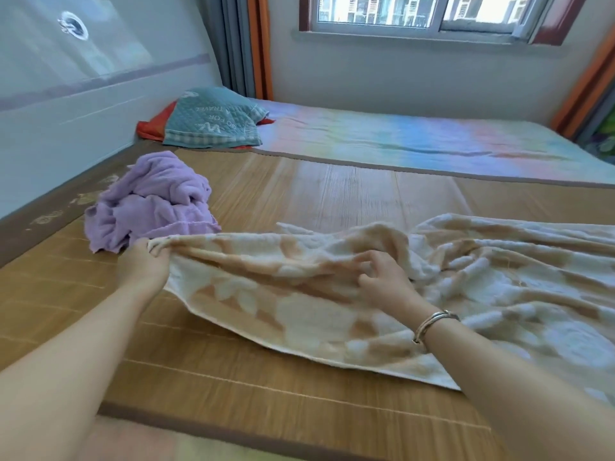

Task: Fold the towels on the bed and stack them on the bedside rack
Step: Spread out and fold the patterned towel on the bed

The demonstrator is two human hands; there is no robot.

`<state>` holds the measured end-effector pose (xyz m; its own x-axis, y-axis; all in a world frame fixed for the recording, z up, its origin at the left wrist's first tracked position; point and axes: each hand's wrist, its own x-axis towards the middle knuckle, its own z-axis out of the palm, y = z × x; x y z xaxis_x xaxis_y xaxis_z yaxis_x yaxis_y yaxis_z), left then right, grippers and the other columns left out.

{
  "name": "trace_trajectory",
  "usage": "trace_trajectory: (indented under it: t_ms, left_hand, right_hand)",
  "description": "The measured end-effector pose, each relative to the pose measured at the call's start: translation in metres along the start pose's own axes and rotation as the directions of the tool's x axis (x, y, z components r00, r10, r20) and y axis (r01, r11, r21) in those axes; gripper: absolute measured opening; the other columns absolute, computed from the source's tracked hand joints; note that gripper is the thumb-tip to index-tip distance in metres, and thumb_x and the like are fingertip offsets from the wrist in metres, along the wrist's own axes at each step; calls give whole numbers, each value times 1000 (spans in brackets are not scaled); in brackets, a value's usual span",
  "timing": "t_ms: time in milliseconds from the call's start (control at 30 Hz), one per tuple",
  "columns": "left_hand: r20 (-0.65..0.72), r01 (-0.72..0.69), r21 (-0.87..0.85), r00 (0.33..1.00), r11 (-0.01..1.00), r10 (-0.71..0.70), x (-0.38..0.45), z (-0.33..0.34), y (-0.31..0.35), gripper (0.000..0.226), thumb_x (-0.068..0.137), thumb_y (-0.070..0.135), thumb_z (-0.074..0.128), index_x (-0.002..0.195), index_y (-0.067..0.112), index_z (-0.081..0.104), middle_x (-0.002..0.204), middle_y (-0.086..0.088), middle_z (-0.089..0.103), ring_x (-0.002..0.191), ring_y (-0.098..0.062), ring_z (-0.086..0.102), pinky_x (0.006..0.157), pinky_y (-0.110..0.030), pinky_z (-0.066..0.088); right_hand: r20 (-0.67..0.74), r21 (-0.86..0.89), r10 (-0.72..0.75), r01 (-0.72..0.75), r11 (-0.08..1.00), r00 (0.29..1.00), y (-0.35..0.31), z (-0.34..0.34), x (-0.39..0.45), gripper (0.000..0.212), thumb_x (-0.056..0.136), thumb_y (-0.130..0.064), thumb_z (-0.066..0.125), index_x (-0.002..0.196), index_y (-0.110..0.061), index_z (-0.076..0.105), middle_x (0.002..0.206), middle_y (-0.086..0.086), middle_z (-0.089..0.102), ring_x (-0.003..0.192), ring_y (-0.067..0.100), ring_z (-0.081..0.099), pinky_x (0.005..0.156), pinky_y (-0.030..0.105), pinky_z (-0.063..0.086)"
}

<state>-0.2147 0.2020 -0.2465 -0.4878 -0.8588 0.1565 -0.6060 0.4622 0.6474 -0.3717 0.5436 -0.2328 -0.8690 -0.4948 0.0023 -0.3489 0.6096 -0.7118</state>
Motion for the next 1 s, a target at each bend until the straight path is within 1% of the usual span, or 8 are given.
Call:
trace_trajectory:
  t_ms: [233, 367, 433, 500, 667, 767, 900, 1000]
  left_hand:
    - [202, 195, 499, 921, 844, -332, -38, -20, -71, 47, 89, 18, 53, 131, 4, 39, 137, -20, 40, 126, -39, 39, 100, -45, 35]
    - [167, -124, 434, 984, 892, 56, -66, -1, -58, 51, 85, 11, 53, 134, 14, 40, 139, -10, 33, 123, -36, 32, 103, -46, 32]
    - [219, -331, 421, 940, 844, 260, -81, 9, -42, 39, 86, 16, 54, 125, 15, 52, 132, -9, 43, 121, -34, 34, 101, -40, 31]
    - [376, -397, 346, 889, 850, 262, -97, 18, -31, 36, 91, 30, 51, 125, 18, 54, 133, -5, 45, 126, -32, 32, 103, -40, 31]
    - [623, -318, 323, 780, 891, 53, -108, 34, -43, 79, 82, 75, 36, 150, 40, 14, 161, 9, 0, 147, -31, 0, 112, -63, 11]
    - [659, -332, 344, 751, 879, 26, -107, 31, -46, 81, 83, 75, 37, 149, 48, -2, 159, 16, -15, 147, -30, -11, 107, -70, 4]
    - [697, -335, 322, 717, 886, 18, -100, 29, -46, 84, 82, 75, 39, 148, 48, -5, 158, 16, -19, 146, -30, -15, 107, -71, 2]
    - [706, -350, 315, 707, 882, 28, -94, 29, -51, 86, 81, 76, 40, 147, 50, -7, 157, 18, -21, 146, -27, -17, 107, -72, 1]
  right_hand:
    - [233, -198, 3, 44, 979, 972, -8, 51, -39, 27, 89, -14, 49, 113, -19, 60, 112, -5, 48, 104, 18, 56, 73, 24, 42]
    - [177, -424, 30, 49, 904, 984, 3, 58, -51, 19, 91, -24, 50, 108, -18, 56, 104, 0, 43, 108, 24, 47, 87, 34, 44]
    - [141, -529, 44, 37, 848, 989, 8, 54, -59, 16, 90, -23, 50, 104, -15, 50, 102, 3, 44, 104, 26, 48, 83, 35, 45]
    - [116, -570, 82, -1, 822, 990, 13, 48, -67, 13, 89, -21, 50, 95, -14, 41, 99, 4, 42, 102, 27, 50, 76, 33, 42]
    - [224, -569, 171, -14, 822, 959, 24, 35, -82, 16, 88, -25, 47, 102, -16, 47, 108, 3, 46, 106, 23, 46, 79, 33, 40]
    - [293, -523, 176, 3, 852, 940, 25, 30, -87, 20, 87, -23, 45, 104, -18, 54, 99, 0, 55, 93, 19, 53, 72, 30, 43]
    - [456, -257, 382, -292, 921, 804, 23, 20, -98, 24, 87, -8, 39, 99, -6, 59, 81, 7, 64, 66, 23, 60, 64, 33, 52]
    - [496, -196, 385, -332, 923, 778, 23, 13, -102, 24, 90, -5, 38, 99, -4, 60, 84, 8, 66, 68, 24, 65, 69, 34, 57]
